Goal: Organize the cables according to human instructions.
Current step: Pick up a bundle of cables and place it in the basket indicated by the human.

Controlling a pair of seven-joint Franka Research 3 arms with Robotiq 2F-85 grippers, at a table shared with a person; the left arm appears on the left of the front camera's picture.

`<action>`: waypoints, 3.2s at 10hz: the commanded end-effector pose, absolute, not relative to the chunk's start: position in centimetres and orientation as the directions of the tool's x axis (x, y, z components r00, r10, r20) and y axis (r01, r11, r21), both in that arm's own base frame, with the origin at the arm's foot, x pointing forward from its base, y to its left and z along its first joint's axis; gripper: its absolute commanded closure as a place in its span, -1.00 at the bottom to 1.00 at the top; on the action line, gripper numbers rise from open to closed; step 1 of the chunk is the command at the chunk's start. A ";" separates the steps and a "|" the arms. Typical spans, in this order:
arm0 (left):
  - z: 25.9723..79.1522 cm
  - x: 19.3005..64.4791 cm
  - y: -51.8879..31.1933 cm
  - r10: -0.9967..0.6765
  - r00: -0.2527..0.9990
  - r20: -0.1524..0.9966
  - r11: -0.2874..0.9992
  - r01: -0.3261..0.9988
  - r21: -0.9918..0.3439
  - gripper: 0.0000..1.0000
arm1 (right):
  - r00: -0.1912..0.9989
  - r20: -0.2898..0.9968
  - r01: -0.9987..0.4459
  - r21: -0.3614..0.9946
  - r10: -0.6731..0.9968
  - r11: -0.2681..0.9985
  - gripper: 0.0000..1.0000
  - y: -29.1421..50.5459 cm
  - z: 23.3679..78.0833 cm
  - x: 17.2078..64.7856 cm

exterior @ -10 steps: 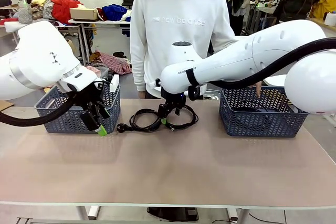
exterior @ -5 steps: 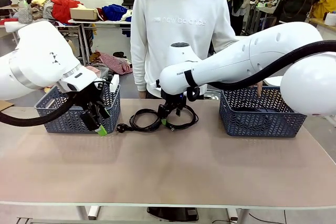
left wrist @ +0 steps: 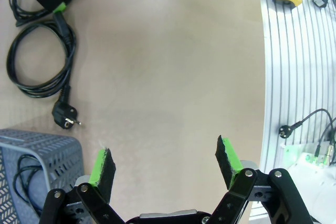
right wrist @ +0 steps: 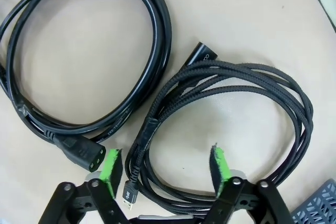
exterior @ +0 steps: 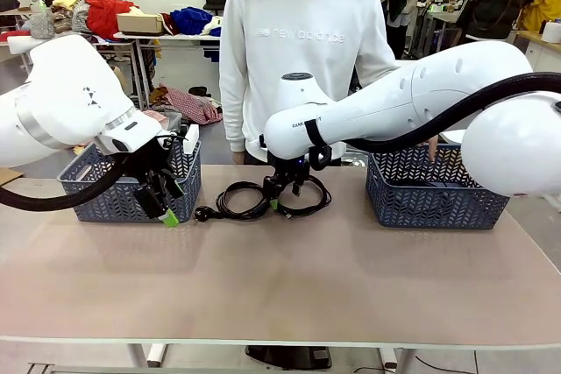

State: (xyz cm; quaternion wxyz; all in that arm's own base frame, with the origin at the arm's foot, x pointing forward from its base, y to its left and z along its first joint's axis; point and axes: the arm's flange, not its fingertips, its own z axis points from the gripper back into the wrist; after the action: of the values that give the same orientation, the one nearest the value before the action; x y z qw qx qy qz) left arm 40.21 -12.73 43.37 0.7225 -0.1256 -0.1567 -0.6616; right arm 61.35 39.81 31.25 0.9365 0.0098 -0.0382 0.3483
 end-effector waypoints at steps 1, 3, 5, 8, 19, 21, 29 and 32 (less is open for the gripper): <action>43.4 40.1 -12.7 -0.916 0.077 0.393 0.097 0.995 0.030 -1.00 | 0.769 0.070 -0.636 -0.030 0.636 0.771 -0.29 40.8 31.6 61.7; 43.4 40.1 -12.7 -0.916 0.077 0.393 0.097 0.995 0.030 -1.00 | 0.768 0.065 -0.637 -0.023 0.637 0.771 0.09 40.9 31.6 61.7; 43.4 40.1 -12.7 -0.916 0.077 0.393 0.097 0.995 0.030 -1.00 | 0.764 0.058 -0.644 -0.011 0.643 0.765 0.49 41.4 31.3 61.5; 43.4 40.1 -12.7 -0.916 0.077 0.393 0.097 0.995 0.030 -1.00 | 0.765 0.045 -0.643 -0.004 0.643 0.766 0.94 41.6 30.9 61.5; 43.4 40.1 -12.7 -0.916 0.077 0.393 0.097 0.995 0.030 -1.00 | 0.699 0.109 -0.702 -0.079 0.706 0.707 1.00 35.8 39.8 62.6; 43.4 40.1 -12.7 -0.916 0.077 0.393 0.097 0.995 0.030 -1.00 | 0.567 0.083 -0.821 -0.021 0.820 0.570 1.00 34.2 43.1 61.8; 43.4 40.1 -12.7 -0.916 0.077 0.393 0.097 0.995 0.030 -1.00 | 0.192 0.052 -0.981 0.003 0.980 0.192 1.00 23.0 50.0 56.2; 43.4 40.1 -12.7 -0.916 0.077 0.393 0.097 0.995 0.030 -1.00 | 0.181 0.060 -0.983 -0.025 0.982 0.183 1.00 17.5 49.6 55.1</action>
State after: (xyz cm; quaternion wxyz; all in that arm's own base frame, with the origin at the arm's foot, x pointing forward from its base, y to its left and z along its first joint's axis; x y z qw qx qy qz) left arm 40.22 -12.73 43.37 0.7225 -0.1256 -0.1567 -0.6616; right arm 56.60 19.20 50.17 0.7774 0.0033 -0.0083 0.6290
